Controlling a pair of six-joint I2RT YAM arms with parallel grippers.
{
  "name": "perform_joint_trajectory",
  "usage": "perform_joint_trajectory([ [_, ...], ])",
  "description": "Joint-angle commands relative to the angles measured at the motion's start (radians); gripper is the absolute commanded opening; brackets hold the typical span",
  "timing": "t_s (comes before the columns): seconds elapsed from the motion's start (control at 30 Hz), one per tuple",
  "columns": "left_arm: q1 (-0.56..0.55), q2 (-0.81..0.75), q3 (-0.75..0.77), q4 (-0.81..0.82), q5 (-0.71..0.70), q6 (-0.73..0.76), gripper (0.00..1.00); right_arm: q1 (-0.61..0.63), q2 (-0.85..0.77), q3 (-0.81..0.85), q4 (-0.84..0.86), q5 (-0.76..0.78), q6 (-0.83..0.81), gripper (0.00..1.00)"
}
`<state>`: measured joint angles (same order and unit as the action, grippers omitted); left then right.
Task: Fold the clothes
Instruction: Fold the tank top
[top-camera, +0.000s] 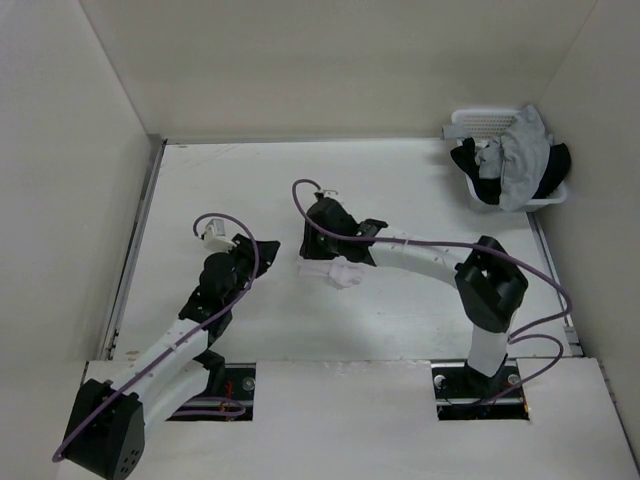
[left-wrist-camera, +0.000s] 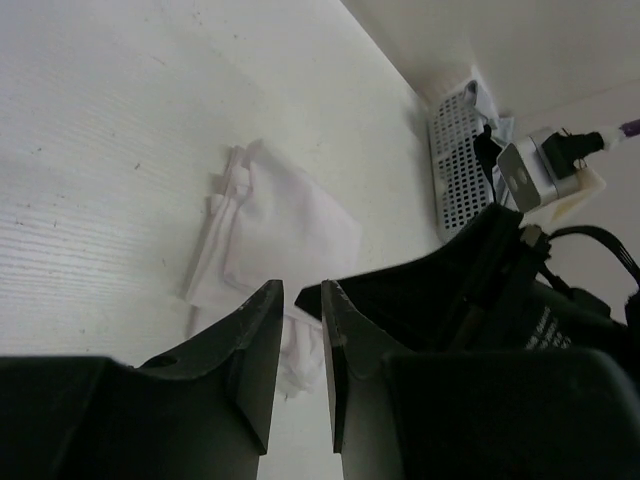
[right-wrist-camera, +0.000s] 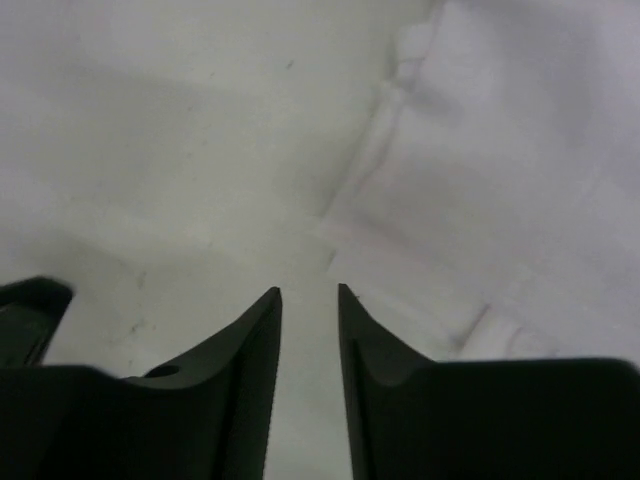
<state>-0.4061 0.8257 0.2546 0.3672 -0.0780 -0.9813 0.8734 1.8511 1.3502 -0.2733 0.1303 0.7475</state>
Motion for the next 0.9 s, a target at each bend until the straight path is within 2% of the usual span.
perform_joint_trajectory([
  [0.0, 0.003, 0.009, 0.029, 0.013, 0.011, 0.0, 0.21, 0.028, -0.093, 0.047, 0.016, 0.002, 0.004, 0.37],
  [0.07, -0.021, 0.059, 0.057, 0.03, 0.003, 0.0, 0.21, 0.023, -0.171, -0.031, 0.057, 0.018, 0.0, 0.46],
  [0.13, -0.065, 0.13, 0.087, 0.071, -0.014, 0.001, 0.22, -0.032, -0.263, -0.145, 0.127, 0.022, -0.005, 0.48],
  [0.17, -0.093, 0.177, 0.109, 0.097, -0.023, 0.006, 0.23, -0.052, -0.282, -0.176, 0.147, 0.016, -0.007, 0.45],
  [0.27, -0.16, 0.324, 0.179, 0.165, -0.034, 0.03, 0.25, -0.132, -0.325, -0.278, 0.204, -0.027, -0.034, 0.17],
  [0.3, -0.177, 0.373, 0.204, 0.186, -0.028, 0.038, 0.26, -0.153, -0.332, -0.307, 0.236, -0.037, -0.051, 0.09],
  [0.33, -0.191, 0.421, 0.228, 0.203, -0.025, 0.043, 0.27, -0.179, -0.332, -0.339, 0.278, -0.043, -0.066, 0.06],
  [0.57, -0.207, 0.72, 0.318, 0.317, -0.022, 0.055, 0.27, -0.359, -0.19, -0.424, 0.509, -0.231, -0.056, 0.03],
  [0.7, -0.164, 0.788, 0.261, 0.367, -0.02, 0.03, 0.27, -0.406, -0.104, -0.434, 0.592, -0.29, -0.011, 0.04],
  [0.87, -0.145, 0.794, 0.172, 0.395, -0.005, 0.013, 0.27, -0.455, -0.043, -0.434, 0.6, -0.282, 0.019, 0.04],
])
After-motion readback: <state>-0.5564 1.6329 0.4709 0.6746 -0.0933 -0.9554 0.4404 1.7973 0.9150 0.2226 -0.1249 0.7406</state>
